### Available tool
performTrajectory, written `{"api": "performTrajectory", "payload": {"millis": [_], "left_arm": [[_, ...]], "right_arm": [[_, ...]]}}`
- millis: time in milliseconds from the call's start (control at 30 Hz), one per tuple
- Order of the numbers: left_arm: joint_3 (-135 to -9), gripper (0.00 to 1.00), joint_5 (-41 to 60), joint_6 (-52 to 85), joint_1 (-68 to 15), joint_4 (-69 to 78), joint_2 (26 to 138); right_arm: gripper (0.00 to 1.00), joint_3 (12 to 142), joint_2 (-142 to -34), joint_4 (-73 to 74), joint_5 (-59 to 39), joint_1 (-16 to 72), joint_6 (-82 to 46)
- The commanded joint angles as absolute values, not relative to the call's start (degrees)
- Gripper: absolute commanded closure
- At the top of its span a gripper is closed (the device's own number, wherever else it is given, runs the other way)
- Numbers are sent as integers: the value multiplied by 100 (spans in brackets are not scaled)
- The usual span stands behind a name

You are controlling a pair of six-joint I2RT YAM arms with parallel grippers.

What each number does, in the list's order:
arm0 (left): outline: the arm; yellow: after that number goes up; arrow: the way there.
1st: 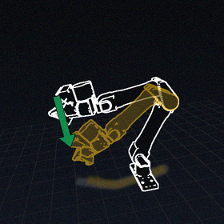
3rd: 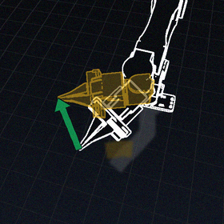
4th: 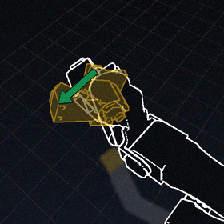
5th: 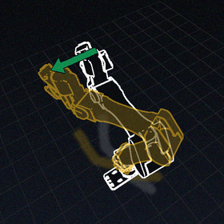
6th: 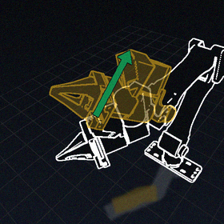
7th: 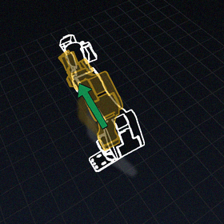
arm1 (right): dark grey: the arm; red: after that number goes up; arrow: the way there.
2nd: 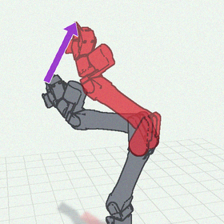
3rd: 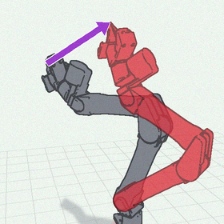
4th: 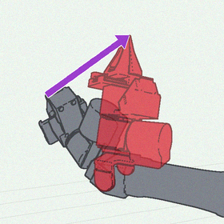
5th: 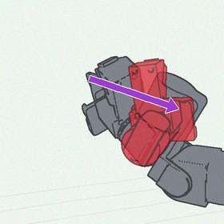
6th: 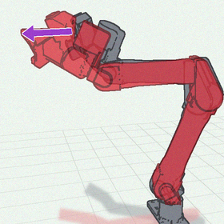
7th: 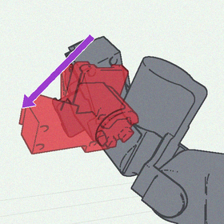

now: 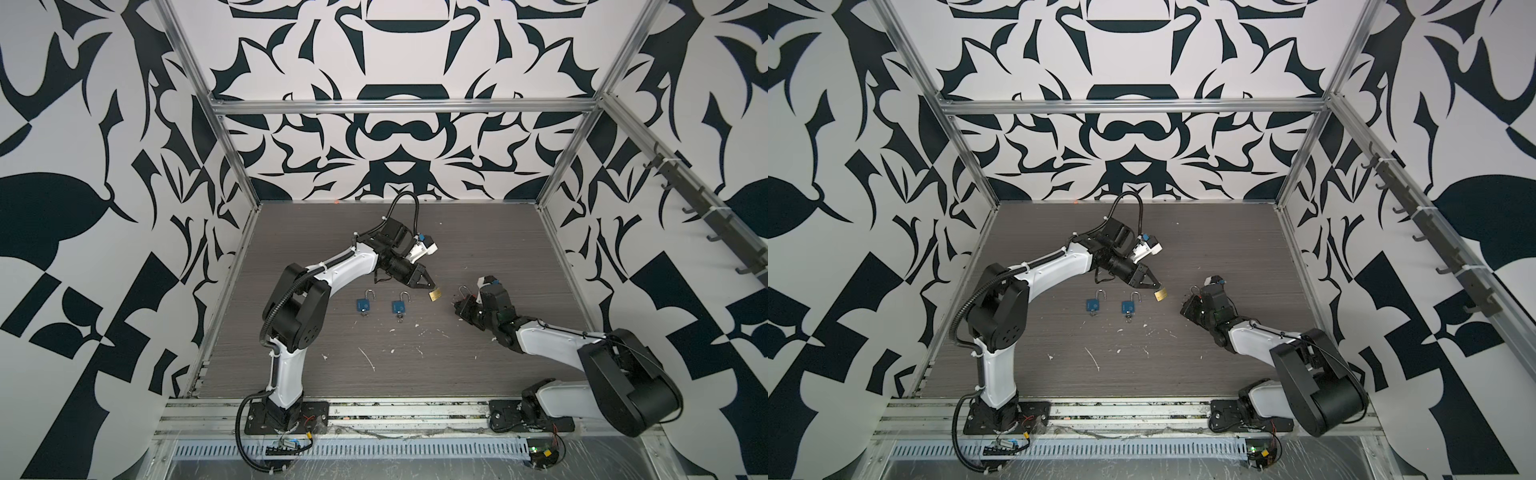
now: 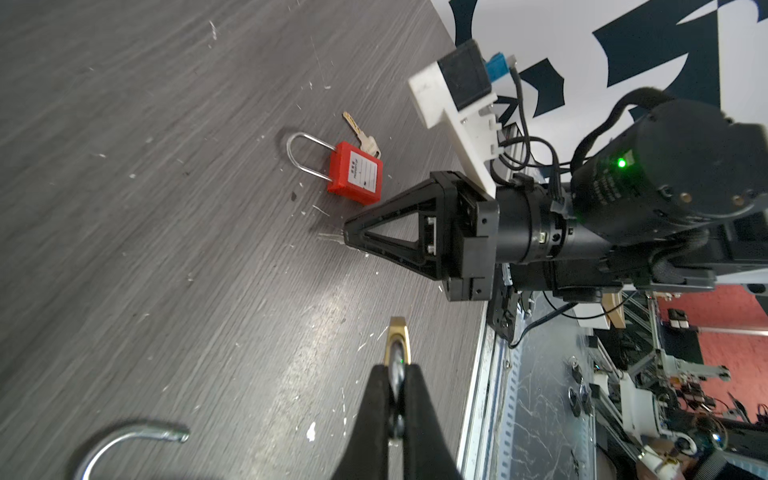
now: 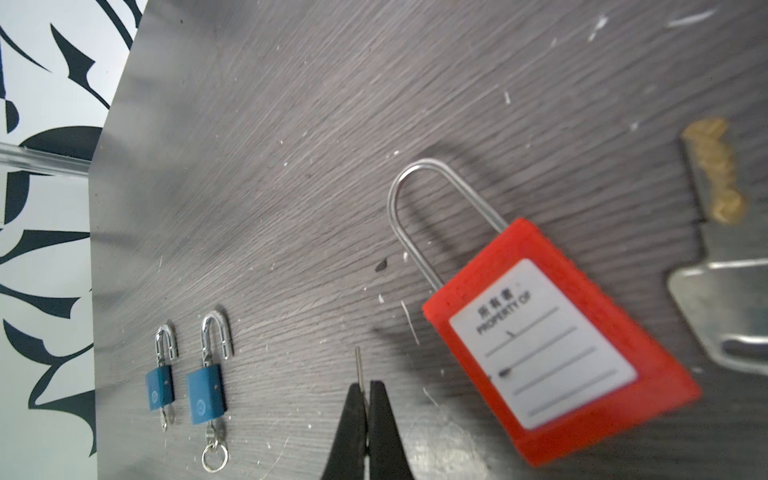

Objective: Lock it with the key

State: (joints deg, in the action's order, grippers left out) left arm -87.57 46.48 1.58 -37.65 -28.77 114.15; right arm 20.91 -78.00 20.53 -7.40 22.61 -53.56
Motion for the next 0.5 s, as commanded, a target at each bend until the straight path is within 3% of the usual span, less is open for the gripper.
{"api": "performTrajectory", "payload": {"millis": [0,233,367,467], "left_arm": [[-8989,100,5073,-138,-3808,-3243,11579],[-9060,100,5181,-133,-3885,-3203,11764],[-9173,100,5342,-293,-3911,-3378,11946],[-9499,100,5388,-604,-3940,-3883,12254]], "right_arm": [[100,2083,-8012,2697,-501,2303,-5494],[100,1912,-8423,3224,-435,2320,-5744],[92,1824,-8614,3500,-514,2321,-5874],[80,1750,-8570,3570,-541,2328,-5906]]}}
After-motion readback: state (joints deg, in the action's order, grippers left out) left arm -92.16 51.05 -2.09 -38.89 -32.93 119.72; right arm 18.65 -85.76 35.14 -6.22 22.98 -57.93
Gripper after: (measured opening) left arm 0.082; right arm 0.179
